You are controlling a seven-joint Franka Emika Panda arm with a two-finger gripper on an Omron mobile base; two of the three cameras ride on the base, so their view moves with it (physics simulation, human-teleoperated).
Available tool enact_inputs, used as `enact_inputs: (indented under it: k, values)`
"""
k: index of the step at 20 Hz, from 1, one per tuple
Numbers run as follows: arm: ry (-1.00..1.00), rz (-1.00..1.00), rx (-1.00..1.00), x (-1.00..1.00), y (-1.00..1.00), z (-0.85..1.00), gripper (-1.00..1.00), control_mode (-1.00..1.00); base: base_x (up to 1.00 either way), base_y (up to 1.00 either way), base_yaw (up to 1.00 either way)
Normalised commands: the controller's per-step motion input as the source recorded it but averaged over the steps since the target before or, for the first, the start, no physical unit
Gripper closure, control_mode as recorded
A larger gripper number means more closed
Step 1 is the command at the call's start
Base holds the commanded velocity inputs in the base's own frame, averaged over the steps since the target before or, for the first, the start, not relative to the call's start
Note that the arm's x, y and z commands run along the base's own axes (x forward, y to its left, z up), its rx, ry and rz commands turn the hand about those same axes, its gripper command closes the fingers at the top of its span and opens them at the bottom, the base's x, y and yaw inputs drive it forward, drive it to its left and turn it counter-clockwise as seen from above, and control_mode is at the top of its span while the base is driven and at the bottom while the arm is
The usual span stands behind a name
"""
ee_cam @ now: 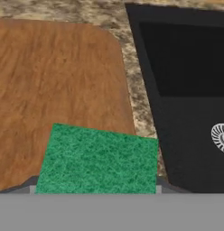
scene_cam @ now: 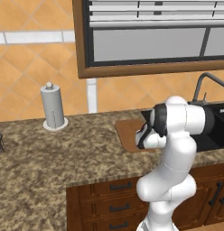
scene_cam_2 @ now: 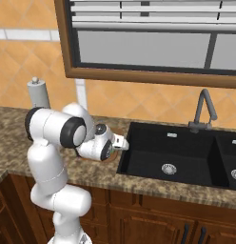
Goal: Pick up the sponge from the counter and clean the cutting board by briefly scrubbing or pressing down on the cutting board. Once finished, release the sponge.
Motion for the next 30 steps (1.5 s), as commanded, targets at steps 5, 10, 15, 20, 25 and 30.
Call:
enact_inputs:
  k: [5,10,15,20,25,30]
  values:
    - [0.26,-0.01,0.04,0.33,0.0,0.12,1.0,-1.0,0.0,0.0,0.0]
    - [0.51,-0.01,0.08,0.02,0.0,0.24,1.0,-1.0,0.0,0.0,0.0]
    - [0.23,-0.01,0.07,0.0,0.01,0.97,1.0,-1.0,0.0,0.0,0.0]
    - [0.07,0.0,0.02,-0.05,0.42,0.85,1.0,-1.0,0.0,0.0,0.0]
    - [0.0,0.0,0.0,-0.16,0.6,0.52,1.0,-1.0,0.0,0.0,0.0]
    - [0.05,0.0,0.0,-0.3,0.7,0.07,1.0,-1.0,0.0,0.0,0.0]
